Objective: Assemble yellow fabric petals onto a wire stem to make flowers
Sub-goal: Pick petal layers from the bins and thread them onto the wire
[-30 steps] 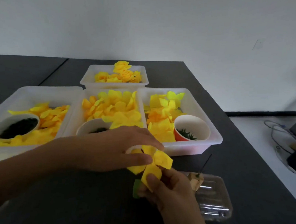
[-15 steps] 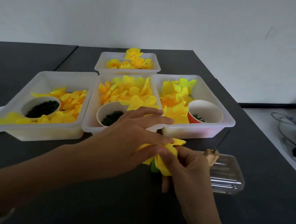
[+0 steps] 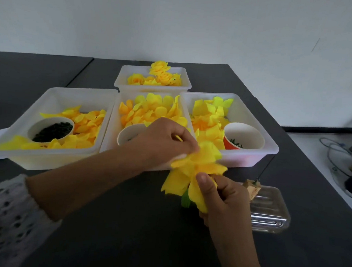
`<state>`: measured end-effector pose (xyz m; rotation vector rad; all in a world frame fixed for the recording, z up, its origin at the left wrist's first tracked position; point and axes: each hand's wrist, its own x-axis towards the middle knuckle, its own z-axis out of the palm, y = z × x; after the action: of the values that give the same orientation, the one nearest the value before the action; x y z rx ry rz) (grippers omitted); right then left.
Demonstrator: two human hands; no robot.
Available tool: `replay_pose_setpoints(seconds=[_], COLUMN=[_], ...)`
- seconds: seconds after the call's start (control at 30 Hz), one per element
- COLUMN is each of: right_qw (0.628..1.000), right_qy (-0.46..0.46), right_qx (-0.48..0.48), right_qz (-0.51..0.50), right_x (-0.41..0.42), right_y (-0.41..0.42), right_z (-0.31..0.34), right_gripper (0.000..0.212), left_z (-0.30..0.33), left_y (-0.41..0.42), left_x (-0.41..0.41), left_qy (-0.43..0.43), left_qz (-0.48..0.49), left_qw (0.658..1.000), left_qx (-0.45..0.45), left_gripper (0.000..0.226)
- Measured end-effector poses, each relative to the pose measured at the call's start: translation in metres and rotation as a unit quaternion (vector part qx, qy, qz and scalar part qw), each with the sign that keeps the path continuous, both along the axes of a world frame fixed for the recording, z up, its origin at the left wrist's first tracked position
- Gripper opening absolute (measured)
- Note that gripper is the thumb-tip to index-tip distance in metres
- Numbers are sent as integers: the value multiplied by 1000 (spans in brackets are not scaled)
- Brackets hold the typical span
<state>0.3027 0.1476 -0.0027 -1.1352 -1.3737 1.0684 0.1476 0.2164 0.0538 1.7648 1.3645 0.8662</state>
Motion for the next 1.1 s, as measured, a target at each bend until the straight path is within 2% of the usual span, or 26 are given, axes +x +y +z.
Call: replay_pose_setpoints(seconds=[0.1,0.17,0.27,0.43,0.5,0.57,0.63,0.7,0.8,0.93,1.03,1.1], right_qw=[1000,999,993,970,956,943,943,948,950,963,971,979], right_qy=[-16,-6,50,110,152,203,217,204,187,159,141,113], right_qx=[-23,-47,-104,-219,-250,-263,-247,-235,-240,-212,-192,-172], right_qz=[-9,-26,-38,6,12,26,41,61,68,48,26,-1], right_x=[5,7,13,22,24,25,26,27,28,24,22,21], right_y=[-1,-2,1,6,7,8,11,12,13,13,15,17], right_z=[-5,-11,-16,-23,-25,-23,-24,-23,-21,-19,-20,-20], right_gripper=[39,51,53,37,25,14,19,20,19,23,32,38], left_z=[-2,-4,-10,-25,-34,-42,-42,-36,-17,8,16,18], left_y=[45,77,125,179,188,192,186,172,137,71,36,23], left_x=[2,6,20,52,63,68,66,57,43,33,28,27], left_qy=[-73,-59,18,163,226,327,375,352,266,160,142,162], left_qz=[72,105,140,165,124,65,35,13,-74,-201,-250,-275], left_qw=[994,992,976,934,928,913,903,910,934,951,948,938], left_qx=[-27,40,165,271,270,237,209,218,229,171,135,132], left_gripper=[12,10,5,5,10,18,21,20,18,19,19,18])
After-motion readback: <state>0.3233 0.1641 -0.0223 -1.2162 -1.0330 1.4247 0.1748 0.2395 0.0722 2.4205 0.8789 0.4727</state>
